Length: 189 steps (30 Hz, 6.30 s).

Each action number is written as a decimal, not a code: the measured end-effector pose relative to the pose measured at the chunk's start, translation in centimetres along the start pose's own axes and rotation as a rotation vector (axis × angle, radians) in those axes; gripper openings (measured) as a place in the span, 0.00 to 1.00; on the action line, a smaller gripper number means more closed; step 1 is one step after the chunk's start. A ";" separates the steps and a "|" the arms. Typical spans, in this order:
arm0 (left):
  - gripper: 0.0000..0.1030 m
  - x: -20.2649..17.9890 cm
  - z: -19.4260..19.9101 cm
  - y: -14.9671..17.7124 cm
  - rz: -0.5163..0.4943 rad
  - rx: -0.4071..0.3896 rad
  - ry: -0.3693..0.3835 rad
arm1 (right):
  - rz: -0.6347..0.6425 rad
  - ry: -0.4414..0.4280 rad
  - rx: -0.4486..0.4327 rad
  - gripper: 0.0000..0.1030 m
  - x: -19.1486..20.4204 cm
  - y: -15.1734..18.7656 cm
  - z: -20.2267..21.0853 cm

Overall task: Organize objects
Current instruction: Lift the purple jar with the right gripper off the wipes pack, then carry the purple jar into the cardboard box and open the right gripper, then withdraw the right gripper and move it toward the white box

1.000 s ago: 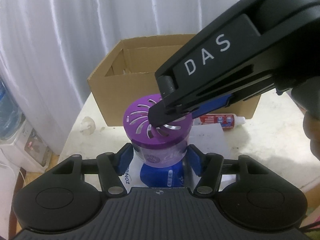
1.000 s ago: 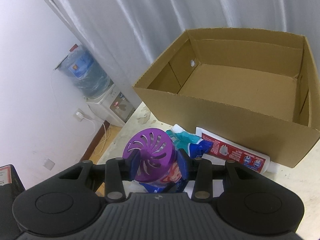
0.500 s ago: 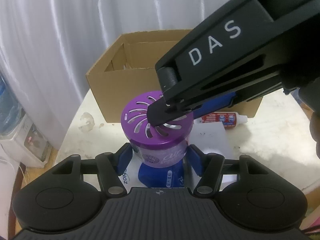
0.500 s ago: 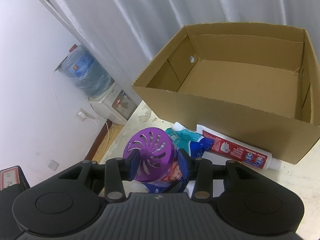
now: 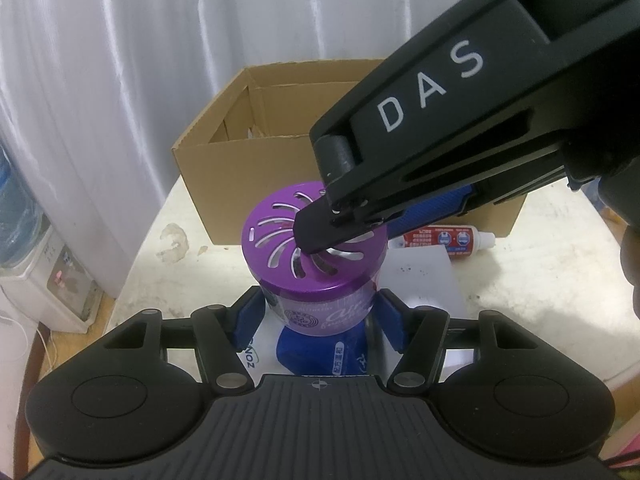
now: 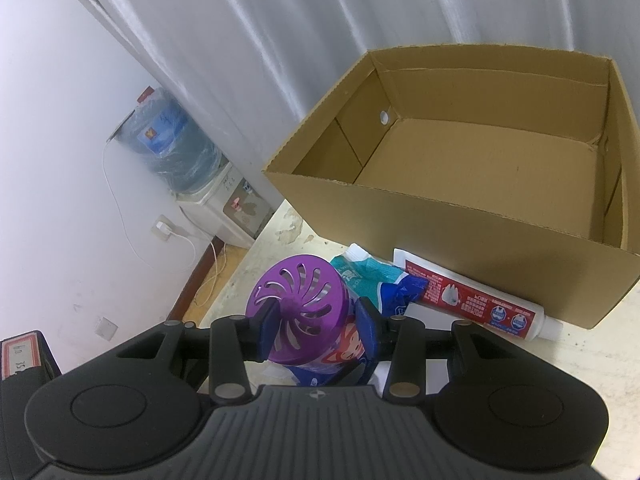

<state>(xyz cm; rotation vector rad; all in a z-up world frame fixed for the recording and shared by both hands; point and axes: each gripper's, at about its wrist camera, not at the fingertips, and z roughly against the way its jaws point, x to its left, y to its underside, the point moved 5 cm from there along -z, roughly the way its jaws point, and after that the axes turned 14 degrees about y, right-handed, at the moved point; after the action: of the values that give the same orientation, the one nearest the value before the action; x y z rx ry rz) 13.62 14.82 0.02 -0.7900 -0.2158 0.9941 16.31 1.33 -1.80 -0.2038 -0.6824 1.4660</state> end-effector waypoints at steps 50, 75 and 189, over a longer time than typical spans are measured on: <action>0.60 -0.3 0.9 -0.1 -0.023 -0.002 -0.013 | -0.003 -0.008 -0.018 0.44 0.4 -0.2 0.6; 0.60 -1.5 4.6 -7.8 -0.179 -0.068 -0.077 | 0.022 -0.064 -0.215 0.48 1.8 -5.8 8.2; 0.65 2.8 -3.6 2.5 0.032 0.042 -0.113 | -0.191 -0.023 0.010 0.62 -8.4 1.4 -0.1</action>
<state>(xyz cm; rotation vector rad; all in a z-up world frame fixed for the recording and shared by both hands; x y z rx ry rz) 15.32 16.08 -4.70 -0.7013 -0.2796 1.0714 15.57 -6.51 -5.14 -0.1116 -0.6937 1.2904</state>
